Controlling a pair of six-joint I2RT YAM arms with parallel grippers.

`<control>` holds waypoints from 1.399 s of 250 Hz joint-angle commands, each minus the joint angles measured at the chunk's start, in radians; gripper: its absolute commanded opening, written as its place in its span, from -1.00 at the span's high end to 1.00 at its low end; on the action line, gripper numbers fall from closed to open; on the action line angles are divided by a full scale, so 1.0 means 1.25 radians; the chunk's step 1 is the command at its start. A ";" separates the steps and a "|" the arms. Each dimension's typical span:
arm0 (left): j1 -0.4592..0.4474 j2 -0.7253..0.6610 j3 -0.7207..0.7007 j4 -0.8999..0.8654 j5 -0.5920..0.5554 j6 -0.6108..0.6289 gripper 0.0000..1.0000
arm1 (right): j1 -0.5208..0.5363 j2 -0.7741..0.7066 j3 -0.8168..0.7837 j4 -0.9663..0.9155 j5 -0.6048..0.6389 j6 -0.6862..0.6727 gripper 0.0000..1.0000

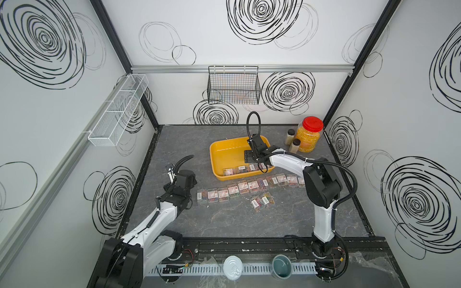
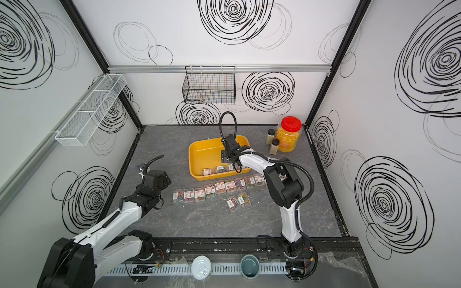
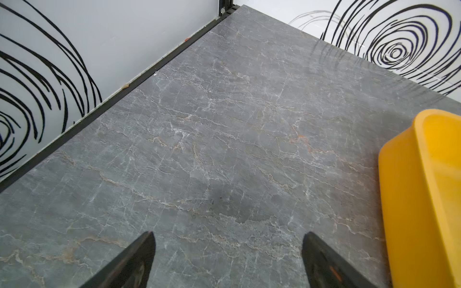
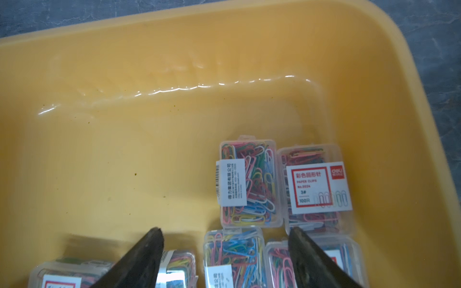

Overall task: Take the paper clips out of the storage box
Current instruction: Pick up the boxed paper clips from the storage box.

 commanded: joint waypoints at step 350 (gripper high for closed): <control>0.003 0.001 0.023 0.014 -0.026 -0.008 -0.94 | -0.031 0.207 0.187 -0.070 -0.125 -0.092 -0.33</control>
